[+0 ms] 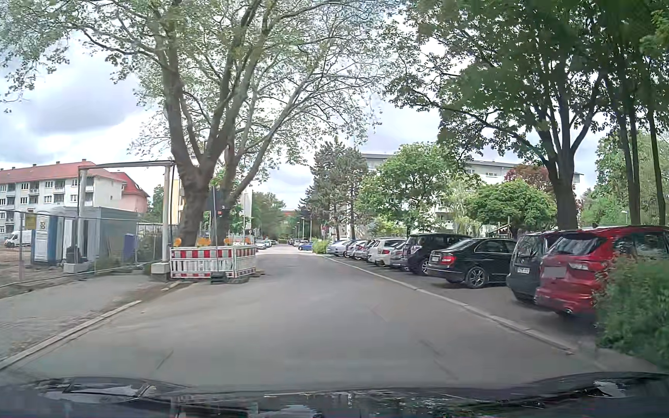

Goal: Follow the waypoints while adhering to traffic rules and regulations

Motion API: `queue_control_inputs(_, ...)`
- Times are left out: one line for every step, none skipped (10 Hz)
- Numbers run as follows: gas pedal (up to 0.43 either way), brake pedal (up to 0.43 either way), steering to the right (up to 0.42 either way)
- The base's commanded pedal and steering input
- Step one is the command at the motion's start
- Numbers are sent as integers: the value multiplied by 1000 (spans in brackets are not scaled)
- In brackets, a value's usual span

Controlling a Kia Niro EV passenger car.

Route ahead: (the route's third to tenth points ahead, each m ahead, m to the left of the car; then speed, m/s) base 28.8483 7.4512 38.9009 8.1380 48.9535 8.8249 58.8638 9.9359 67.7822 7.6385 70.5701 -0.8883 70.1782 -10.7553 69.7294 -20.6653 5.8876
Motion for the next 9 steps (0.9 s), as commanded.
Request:
queue_control_inputs(98,0,32)
queue_control_inputs(98,0,14)
queue_control_inputs(98,0,2)
queue_control_inputs(98,0,-8)
queue_control_inputs(87,0,-25)
queue_control_inputs(87,0,-37)
queue_control_inputs(87,0,-47)
queue_control_inputs(87,0,-51)
queue_control_inputs(87,0,-54)
